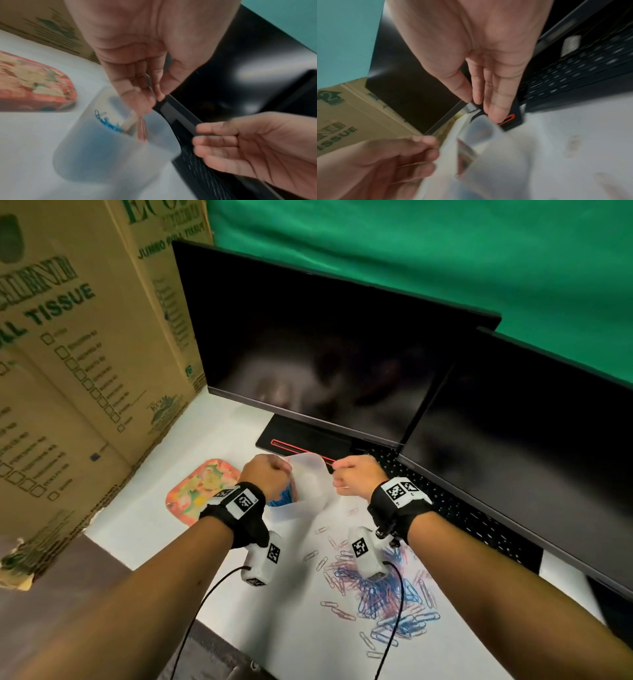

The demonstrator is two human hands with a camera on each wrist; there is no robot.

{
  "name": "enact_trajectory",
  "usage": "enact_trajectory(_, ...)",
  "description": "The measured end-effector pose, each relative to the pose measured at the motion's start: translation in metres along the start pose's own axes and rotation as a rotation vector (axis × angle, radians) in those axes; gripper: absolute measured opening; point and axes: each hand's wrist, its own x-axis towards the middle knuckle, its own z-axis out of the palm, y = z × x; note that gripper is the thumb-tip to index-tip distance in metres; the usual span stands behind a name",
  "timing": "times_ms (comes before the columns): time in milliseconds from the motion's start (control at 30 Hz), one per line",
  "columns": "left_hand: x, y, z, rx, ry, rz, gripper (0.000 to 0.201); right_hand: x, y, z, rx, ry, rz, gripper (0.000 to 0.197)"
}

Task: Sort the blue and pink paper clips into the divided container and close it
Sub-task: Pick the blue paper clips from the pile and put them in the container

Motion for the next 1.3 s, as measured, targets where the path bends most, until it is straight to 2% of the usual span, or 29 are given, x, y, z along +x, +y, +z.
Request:
enact_trajectory(133,-0.027,-0.007,0.044,0.145,-0.175,0.193,0.014,-0.034,0.060,-0.055,-0.237,0.081,0.047,0.023)
enact_trajectory(200,-0.042,-0.017,0.070,0.289,-0.274,0.285,0.012,-0.052,0.093,-0.073,-0.470,0.128,0.068,0.019)
enact_trajectory(267,-0.052,-0.033,0.096,0.429,-0.368,0.333,0.013,-0.069,0.123,-0.082,-0.675,0.101,0.116,0.018)
enact_trajectory(333,-0.058,-0.047,0.120,0.598,-0.421,0.354,0.017,-0.083,0.148,-0.084,-0.751,0.049,0.133,0.016)
enact_trajectory(400,-0.060,-0.056,0.136,0.725,-0.413,0.363,0.023,-0.098,0.164,-0.083,-0.724,0.030,0.141,0.011)
enact_trajectory(600,-0.058,-0.067,0.154,0.870,-0.374,0.409,0.018,-0.108,0.178,-0.065,-0.760,-0.003,-0.018,0.032)
enact_trajectory(733,-0.056,-0.065,0.150,0.791,-0.328,0.355,0.015,-0.099,0.177,-0.053,-0.839,0.000,-0.072,0.029)
enact_trajectory(867,-0.056,-0.061,0.140,0.697,-0.250,0.317,0.017,-0.093,0.175,-0.056,-0.867,0.006,-0.074,0.003)
enact_trajectory(1067,-0.052,-0.062,0.131,0.696,-0.167,0.290,0.020,-0.094,0.175,-0.073,-0.998,-0.007,-0.053,0.021)
enact_trajectory(1167,-0.052,-0.062,0.131,0.706,-0.165,0.227,0.025,-0.095,0.167,-0.078,-1.008,0.001,-0.023,0.019)
enact_trajectory(1300,-0.048,-0.063,0.128,0.696,-0.109,0.145,0.027,-0.088,0.160,-0.067,-0.994,-0.029,-0.100,0.018)
